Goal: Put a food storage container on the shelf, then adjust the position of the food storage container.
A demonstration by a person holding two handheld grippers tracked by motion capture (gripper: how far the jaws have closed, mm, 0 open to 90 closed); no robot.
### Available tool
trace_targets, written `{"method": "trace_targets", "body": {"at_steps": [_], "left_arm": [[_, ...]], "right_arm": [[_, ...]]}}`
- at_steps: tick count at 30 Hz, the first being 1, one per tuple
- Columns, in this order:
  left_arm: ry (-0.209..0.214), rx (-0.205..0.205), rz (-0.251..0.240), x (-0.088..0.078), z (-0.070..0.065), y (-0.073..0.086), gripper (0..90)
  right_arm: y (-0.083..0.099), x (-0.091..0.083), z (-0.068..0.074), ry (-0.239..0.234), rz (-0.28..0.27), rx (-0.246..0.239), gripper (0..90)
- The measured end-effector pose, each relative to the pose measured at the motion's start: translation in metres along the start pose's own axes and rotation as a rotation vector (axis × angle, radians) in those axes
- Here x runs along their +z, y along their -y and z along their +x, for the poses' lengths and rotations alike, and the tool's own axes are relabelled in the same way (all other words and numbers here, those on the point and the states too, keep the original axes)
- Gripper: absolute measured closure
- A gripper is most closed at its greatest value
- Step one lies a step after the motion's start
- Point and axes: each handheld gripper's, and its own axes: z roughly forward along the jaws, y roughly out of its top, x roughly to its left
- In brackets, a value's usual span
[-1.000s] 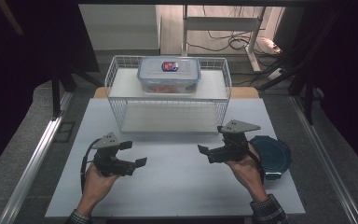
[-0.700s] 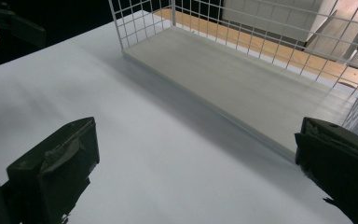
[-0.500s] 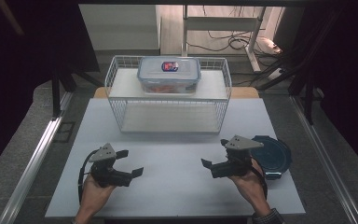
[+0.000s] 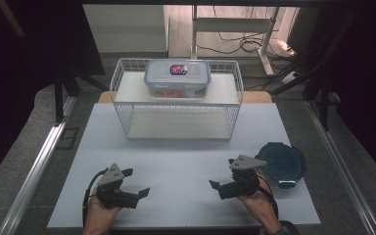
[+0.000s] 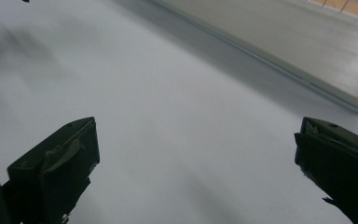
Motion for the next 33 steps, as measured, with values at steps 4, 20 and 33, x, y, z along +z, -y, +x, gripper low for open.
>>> {"method": "trace_targets", "body": {"at_steps": [4, 20, 33], "left_arm": [[-0.003, 0.009, 0.0, 0.0, -0.001, 0.0, 5.4], [-0.001, -0.005, 0.02, 0.004, 0.003, 0.002, 5.3], [0.006, 0.001, 0.035, 0.006, 0.005, 0.004, 5.4]], "right_arm": [[0.0, -0.002, -0.002, 0.012, -0.002, 0.033, 0.0], [0.001, -0.042, -0.052, 0.263, -0.037, 0.159, 20.4], [0.03, -0.092, -0.117, 0.421, 0.025, 0.273, 78.3]]}}
